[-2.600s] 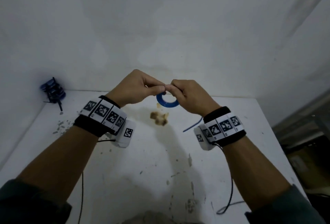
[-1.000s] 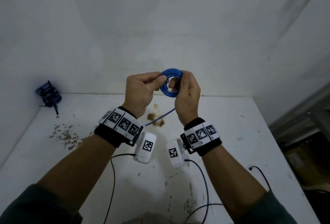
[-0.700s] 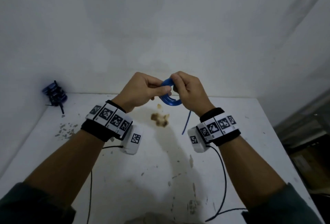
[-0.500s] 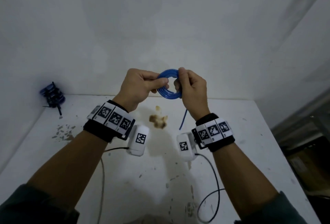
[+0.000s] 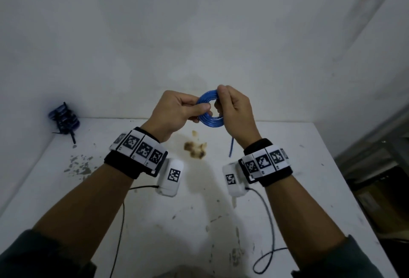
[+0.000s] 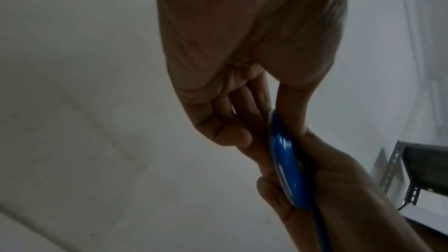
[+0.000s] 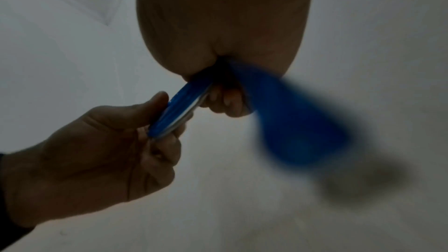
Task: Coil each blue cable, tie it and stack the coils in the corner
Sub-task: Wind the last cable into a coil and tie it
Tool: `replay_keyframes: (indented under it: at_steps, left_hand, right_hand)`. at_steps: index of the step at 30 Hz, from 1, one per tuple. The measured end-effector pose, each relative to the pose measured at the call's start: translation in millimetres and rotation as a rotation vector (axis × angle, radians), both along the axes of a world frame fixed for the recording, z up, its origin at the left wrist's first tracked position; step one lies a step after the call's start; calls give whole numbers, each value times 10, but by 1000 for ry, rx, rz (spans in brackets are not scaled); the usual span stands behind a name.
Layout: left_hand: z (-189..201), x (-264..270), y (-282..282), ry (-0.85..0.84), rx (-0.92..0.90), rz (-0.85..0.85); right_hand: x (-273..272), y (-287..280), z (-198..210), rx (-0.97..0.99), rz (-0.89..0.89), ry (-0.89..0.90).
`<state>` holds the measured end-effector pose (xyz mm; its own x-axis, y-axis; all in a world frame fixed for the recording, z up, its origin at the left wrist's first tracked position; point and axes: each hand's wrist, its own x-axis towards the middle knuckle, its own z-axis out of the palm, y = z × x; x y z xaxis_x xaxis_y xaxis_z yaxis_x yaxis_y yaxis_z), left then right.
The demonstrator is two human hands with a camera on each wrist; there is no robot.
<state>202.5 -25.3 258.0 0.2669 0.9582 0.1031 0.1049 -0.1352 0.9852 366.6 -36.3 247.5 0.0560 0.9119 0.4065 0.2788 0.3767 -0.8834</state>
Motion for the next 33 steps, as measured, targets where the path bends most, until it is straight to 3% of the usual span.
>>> replay_keyframes:
  at_steps: [4, 8, 10, 15, 17, 19, 24, 28, 33]
  left_hand:
    - [-83, 201, -122, -234, -53, 117]
    - [-163, 246, -204, -305, -132, 115]
    - [-157, 175, -206, -250, -171, 42]
    - [-2, -56, -92, 46, -94, -71]
    - [34, -42, -74, 57, -32, -29]
    - [20, 36, -95, -27, 8, 41]
    - [-95, 233, -148, -200, 0, 186]
    - [-128, 284, -143, -237, -23, 250]
    - [-163, 281, -185, -243, -83, 188]
  right_hand:
    - [-244, -88, -50, -10, -200, 457]
    - [-327, -139, -74, 13, -239, 538]
    - [-220, -112, -74, 22, -180, 415]
    - [83, -23, 40, -25, 114, -187]
    - [109, -8, 111, -56, 147, -232]
    - [74, -23, 130, -36, 90, -104]
    - [-182, -134, -35, -27, -141, 407]
    - [-327, -192, -124, 11, -209, 580]
    - [-413, -233, -233, -5, -263, 671]
